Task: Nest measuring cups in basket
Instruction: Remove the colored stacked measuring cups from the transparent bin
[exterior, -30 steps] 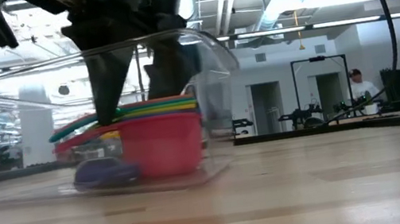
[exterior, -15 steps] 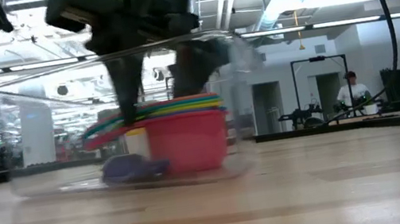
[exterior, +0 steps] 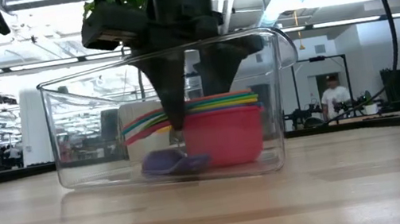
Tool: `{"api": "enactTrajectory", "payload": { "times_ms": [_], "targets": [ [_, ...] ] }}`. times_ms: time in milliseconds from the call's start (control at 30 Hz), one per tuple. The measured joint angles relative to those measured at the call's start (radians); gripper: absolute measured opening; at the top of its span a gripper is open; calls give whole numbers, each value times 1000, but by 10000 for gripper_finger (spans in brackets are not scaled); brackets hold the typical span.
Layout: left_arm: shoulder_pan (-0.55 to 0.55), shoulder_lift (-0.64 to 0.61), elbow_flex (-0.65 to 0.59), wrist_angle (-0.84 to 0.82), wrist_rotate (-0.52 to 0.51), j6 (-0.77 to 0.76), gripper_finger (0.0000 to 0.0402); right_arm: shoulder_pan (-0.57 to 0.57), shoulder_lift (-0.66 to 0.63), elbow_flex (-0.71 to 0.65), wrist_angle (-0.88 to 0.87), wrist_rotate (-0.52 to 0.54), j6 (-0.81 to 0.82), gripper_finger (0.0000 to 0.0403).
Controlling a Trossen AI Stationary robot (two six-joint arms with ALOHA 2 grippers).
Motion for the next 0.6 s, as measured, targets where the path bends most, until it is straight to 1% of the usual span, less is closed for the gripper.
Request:
{"api": "enactTrajectory", "payload": {
  "times_ms": [167,300,400,500,600],
  "targets": [
    [0,0,0,0,-3,1,155,8,-6,-26,7,0,-12,139],
    [0,0,0,0,-11,2,155,10,-8,-26,11,8,-71,77],
    [0,0,0,0,-16,3,155,10,-9,-26,11,3,-108,37],
    [0,0,0,0,-24,3,155,10,-9,-21,6,0,-116,35],
    [0,0,0,0,-30,3,155,9,-2,14,-27,-3,-127,35]
  ]
}}
